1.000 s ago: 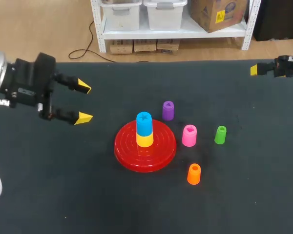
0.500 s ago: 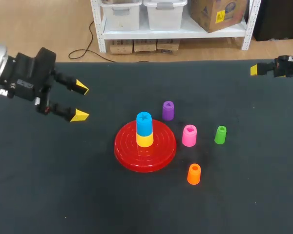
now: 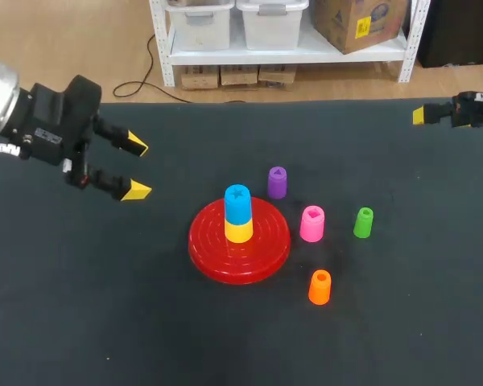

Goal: Pick up and stack the cylinders on the red base in this order: pink,purple,orange,green

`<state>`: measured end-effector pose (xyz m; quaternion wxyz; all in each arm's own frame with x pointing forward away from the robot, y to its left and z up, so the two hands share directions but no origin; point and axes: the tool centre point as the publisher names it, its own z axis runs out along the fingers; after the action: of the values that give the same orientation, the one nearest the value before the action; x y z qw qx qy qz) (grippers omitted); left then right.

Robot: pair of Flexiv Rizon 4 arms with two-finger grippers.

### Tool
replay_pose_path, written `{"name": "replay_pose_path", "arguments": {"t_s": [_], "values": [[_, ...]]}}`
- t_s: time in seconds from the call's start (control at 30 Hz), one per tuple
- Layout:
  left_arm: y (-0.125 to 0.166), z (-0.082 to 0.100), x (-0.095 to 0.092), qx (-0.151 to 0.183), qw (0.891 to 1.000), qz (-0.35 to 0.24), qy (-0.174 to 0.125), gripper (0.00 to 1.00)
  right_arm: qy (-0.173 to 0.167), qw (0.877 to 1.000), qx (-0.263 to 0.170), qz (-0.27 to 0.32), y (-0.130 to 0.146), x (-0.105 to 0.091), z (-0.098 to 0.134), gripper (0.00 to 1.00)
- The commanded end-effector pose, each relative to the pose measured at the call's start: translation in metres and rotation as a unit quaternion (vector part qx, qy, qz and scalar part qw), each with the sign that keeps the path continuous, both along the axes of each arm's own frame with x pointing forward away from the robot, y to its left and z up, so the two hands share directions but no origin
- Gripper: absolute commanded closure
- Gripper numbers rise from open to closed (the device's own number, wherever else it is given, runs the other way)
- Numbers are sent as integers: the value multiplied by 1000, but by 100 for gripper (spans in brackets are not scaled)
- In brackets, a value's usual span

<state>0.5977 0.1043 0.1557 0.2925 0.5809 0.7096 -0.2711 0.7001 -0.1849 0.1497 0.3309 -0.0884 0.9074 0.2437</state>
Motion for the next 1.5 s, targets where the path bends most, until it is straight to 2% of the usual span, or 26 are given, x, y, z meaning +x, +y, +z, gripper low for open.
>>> {"name": "replay_pose_path", "arguments": {"t_s": [0.03,0.53,0.67,0.77,0.87,0.93,1.0,1.07,1.1,1.17,1.3,1.5], "values": [[0,-1,-1,-2,1000,0,-2,0,0,1000,0,0,0,0,0,0],[0,-1,-1,-2,1000,0,-2,0,0,1000,0,0,0,0,0,0],[0,-1,-1,-2,1000,0,-2,0,12,999,-18,42,33,1,5,0],[0,-1,-1,-2,1000,0,-2,0,22,996,-48,72,59,0,3,0],[0,-1,-1,-2,1000,0,-2,0,46,991,-83,94,85,-2,-4,0],[0,-1,-1,-2,1000,0,-2,0,72,983,-125,112,98,-6,-12,0],[0,-1,-1,-2,1000,0,-2,0,79,979,-142,122,110,-10,-20,0],[0,-1,-1,-2,1000,0,-2,0,70,966,-200,148,123,-18,-29,0],[0,-1,-1,-2,1000,0,-2,0,73,964,-202,159,129,-22,-33,0],[0,-1,-1,-2,1000,0,-2,0,72,952,-237,179,138,-31,-43,0],[0,-1,-1,-2,1000,0,-2,0,79,934,-283,205,150,-48,-60,0],[0,-1,-1,-2,1000,0,-2,0,89,923,-301,222,152,-67,-75,0]]}}
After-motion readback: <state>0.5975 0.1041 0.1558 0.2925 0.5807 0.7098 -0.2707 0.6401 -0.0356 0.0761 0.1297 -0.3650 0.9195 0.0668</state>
